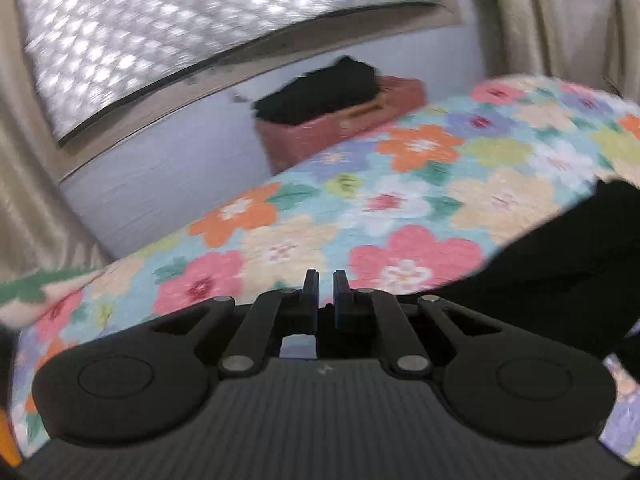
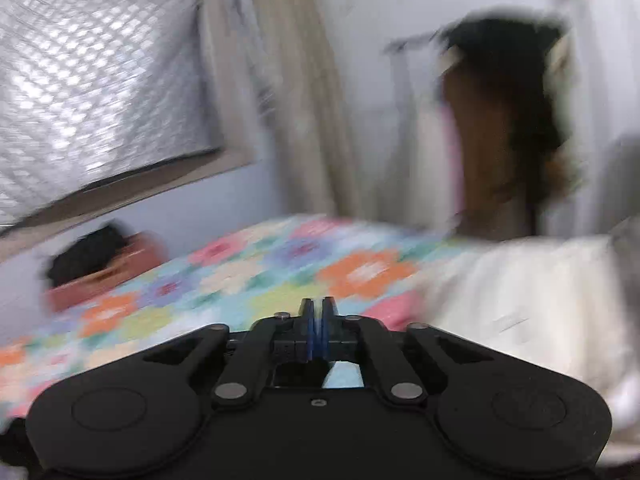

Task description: Fold clothes

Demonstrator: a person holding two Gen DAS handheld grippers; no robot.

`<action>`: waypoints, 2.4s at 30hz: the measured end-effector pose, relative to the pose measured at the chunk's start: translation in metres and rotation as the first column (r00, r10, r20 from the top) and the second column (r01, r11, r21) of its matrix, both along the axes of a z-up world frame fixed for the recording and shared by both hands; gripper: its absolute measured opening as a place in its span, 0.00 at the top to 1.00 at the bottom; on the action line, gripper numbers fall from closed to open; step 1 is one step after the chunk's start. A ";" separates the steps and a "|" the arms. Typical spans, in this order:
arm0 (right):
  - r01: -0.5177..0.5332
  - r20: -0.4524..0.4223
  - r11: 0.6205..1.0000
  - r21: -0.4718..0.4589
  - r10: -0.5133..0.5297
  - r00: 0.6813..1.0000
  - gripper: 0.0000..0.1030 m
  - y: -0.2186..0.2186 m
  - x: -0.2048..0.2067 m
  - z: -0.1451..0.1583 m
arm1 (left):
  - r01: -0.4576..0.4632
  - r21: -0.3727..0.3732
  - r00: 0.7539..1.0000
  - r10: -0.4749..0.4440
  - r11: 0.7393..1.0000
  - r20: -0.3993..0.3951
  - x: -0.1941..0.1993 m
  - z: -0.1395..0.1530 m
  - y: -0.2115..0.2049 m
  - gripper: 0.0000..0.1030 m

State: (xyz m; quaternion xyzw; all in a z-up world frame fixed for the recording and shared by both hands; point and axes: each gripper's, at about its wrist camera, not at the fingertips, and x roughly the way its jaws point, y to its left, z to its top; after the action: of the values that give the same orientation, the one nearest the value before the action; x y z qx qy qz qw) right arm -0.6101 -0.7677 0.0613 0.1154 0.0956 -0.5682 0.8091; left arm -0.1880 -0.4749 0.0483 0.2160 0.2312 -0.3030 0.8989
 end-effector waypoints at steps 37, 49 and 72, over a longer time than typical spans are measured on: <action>-0.448 -0.128 0.625 0.640 0.661 0.739 0.32 0.077 0.186 -0.096 | 0.331 0.125 0.940 -0.315 0.935 -0.133 0.002 -0.035 -0.044 0.36; -0.373 -0.484 0.825 0.425 0.556 0.676 0.89 0.080 0.168 -0.116 | 0.569 -0.054 0.813 -0.572 0.820 -0.110 -0.069 -0.086 -0.028 0.07; 0.187 -0.222 0.898 0.398 -0.103 0.969 0.23 0.022 0.020 -0.064 | 0.295 -0.275 0.900 -0.363 0.915 -0.241 -0.006 -0.050 -0.012 0.98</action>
State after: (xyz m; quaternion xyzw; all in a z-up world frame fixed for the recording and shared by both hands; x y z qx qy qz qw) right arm -0.5905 -0.7458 -0.0029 0.2356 0.2846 -0.6023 0.7076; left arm -0.1940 -0.4865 -0.0018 0.0997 0.2822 -0.5043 0.8100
